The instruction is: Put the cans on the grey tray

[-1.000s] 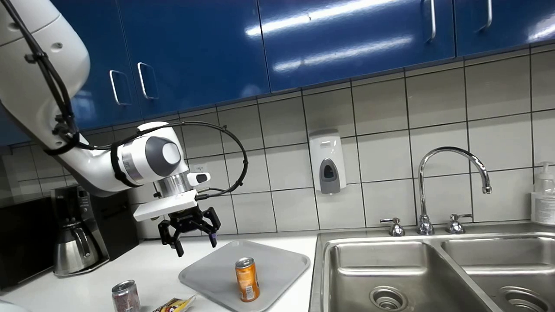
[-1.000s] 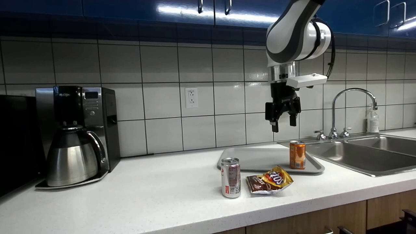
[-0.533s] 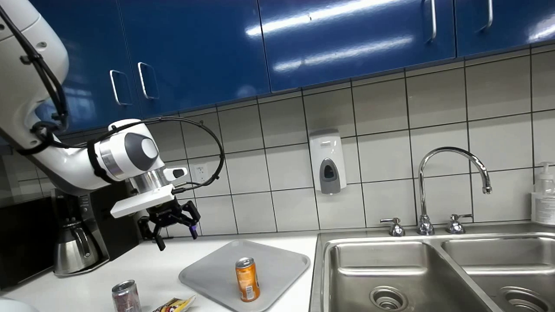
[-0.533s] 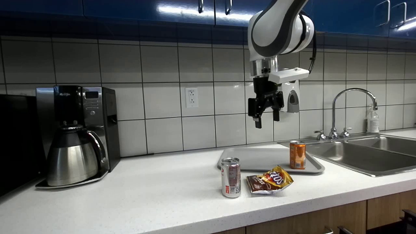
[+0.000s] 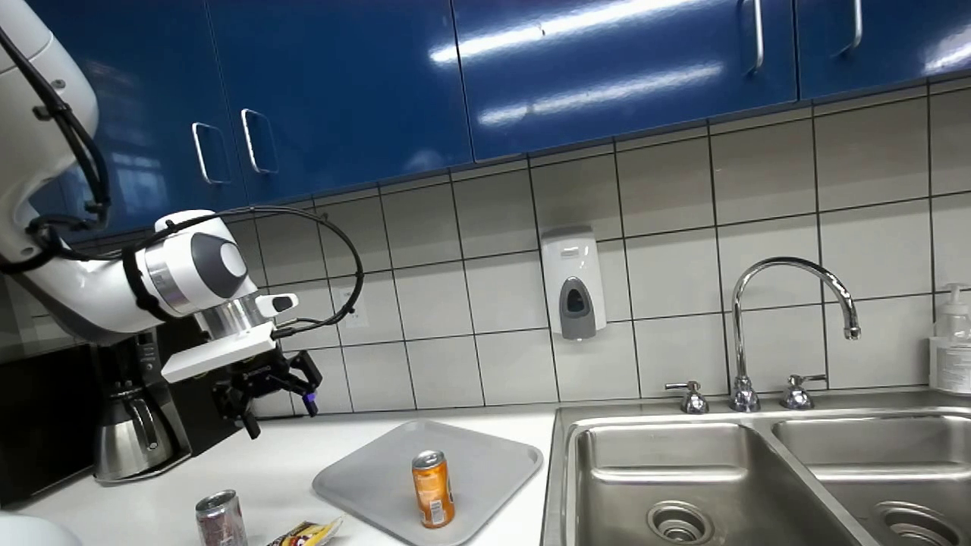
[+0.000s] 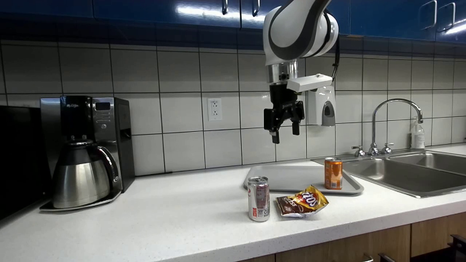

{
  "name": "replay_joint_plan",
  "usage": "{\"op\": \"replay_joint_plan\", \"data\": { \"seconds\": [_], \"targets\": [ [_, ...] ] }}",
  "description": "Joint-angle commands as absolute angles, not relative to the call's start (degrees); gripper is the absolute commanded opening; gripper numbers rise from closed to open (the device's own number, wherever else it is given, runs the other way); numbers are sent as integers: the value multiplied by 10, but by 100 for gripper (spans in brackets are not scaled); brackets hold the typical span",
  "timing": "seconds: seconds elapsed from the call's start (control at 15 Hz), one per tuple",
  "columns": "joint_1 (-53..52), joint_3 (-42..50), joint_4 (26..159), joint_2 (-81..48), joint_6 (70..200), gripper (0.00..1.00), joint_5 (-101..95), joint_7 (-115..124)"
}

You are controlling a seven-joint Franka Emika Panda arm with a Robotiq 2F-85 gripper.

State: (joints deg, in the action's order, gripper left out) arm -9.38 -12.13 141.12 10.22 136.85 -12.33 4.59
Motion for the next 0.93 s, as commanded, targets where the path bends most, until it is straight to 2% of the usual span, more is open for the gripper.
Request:
{"op": "replay_joint_plan", "data": {
  "seconds": [0.0, 0.87],
  "targets": [
    [-105, -134, 1386, 77, 1359, 100, -124, 62],
    [-150, -151, 1336, -6, 1380, 100, -104, 41]
  ]
}}
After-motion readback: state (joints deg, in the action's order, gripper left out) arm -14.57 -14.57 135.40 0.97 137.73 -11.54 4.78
